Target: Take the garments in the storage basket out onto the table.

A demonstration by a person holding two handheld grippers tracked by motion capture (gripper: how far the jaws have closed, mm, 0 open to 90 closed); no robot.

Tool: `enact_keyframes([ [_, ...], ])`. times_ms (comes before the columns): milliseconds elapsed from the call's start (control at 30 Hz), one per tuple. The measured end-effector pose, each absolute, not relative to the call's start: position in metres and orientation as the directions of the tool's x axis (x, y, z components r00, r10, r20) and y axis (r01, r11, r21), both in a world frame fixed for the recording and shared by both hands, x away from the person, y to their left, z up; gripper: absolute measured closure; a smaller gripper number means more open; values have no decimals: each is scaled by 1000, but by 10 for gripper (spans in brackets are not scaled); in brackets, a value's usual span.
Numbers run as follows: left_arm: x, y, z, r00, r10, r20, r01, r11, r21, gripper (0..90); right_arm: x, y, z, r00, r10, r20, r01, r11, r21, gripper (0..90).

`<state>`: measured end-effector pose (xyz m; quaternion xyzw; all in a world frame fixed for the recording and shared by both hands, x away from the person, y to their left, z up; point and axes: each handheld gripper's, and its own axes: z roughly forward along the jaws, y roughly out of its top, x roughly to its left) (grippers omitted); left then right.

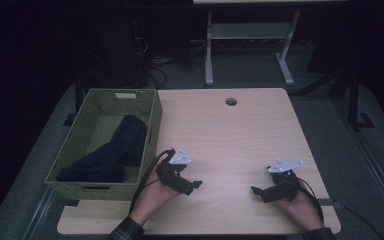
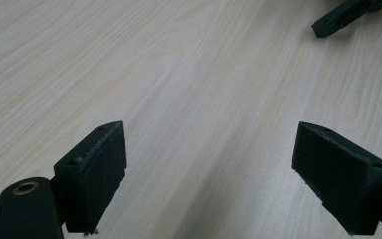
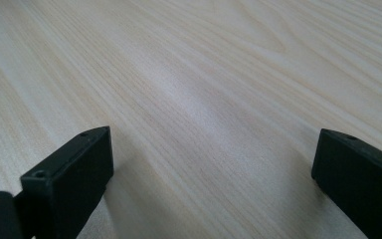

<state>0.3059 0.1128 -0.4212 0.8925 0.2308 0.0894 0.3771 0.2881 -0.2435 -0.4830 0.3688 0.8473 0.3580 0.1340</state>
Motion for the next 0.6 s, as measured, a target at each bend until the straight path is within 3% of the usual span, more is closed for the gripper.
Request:
enact_keyframes([
  [600,311,110,-407,889,457,-7,330,-630,704,137,288,-243,-483,-692,721,37,529,471,706,23],
])
